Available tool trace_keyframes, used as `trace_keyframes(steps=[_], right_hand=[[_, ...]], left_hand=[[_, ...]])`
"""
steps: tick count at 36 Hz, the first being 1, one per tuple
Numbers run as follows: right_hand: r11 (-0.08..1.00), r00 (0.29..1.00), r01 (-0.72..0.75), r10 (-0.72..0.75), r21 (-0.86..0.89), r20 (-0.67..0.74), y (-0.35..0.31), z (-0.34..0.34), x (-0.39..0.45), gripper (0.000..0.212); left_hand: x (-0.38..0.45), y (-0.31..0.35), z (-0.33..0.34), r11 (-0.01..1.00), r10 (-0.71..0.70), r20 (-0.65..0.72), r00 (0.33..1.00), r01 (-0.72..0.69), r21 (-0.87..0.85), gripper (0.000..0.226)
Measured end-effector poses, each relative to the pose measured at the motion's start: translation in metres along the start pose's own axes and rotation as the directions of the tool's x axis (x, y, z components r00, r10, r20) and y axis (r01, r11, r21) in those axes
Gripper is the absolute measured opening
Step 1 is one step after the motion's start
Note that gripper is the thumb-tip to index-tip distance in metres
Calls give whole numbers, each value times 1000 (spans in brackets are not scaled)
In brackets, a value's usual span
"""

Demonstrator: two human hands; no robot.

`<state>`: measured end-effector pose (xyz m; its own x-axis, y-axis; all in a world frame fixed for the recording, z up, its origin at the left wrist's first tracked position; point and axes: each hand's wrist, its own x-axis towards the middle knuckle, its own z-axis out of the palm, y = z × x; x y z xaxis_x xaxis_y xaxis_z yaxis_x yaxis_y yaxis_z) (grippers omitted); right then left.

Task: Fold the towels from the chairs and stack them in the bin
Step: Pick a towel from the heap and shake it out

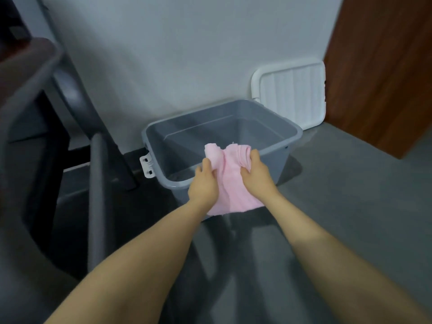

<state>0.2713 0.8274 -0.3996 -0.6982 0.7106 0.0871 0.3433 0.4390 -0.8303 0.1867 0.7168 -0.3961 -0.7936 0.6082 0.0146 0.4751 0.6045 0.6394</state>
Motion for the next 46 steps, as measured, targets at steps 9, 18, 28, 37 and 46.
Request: trace_keyframes(steps=[9,18,28,37,46], right_hand=[[976,973,140,-105,-164,206,2,18,25,42],[916,978,163,-101,-367,183,10,13,15,55],[913,989,67,-6,-401,151,-4,-11,-70,58],[892,978,-118,182,-437,107,-17,-35,-176,59],[823,933,-268,352,-500,80,-41,-46,-267,64]], left_hand=[[10,-5,17,998,-61,-38,997,61,-3,20],[0,0,15,994,-98,10,995,97,54,26],[-70,4,7,999,-48,60,997,47,23,20],[-161,5,-3,1000,-25,234,972,26,-2,19],[-245,5,-28,1000,10,375,927,-2,-22,23]])
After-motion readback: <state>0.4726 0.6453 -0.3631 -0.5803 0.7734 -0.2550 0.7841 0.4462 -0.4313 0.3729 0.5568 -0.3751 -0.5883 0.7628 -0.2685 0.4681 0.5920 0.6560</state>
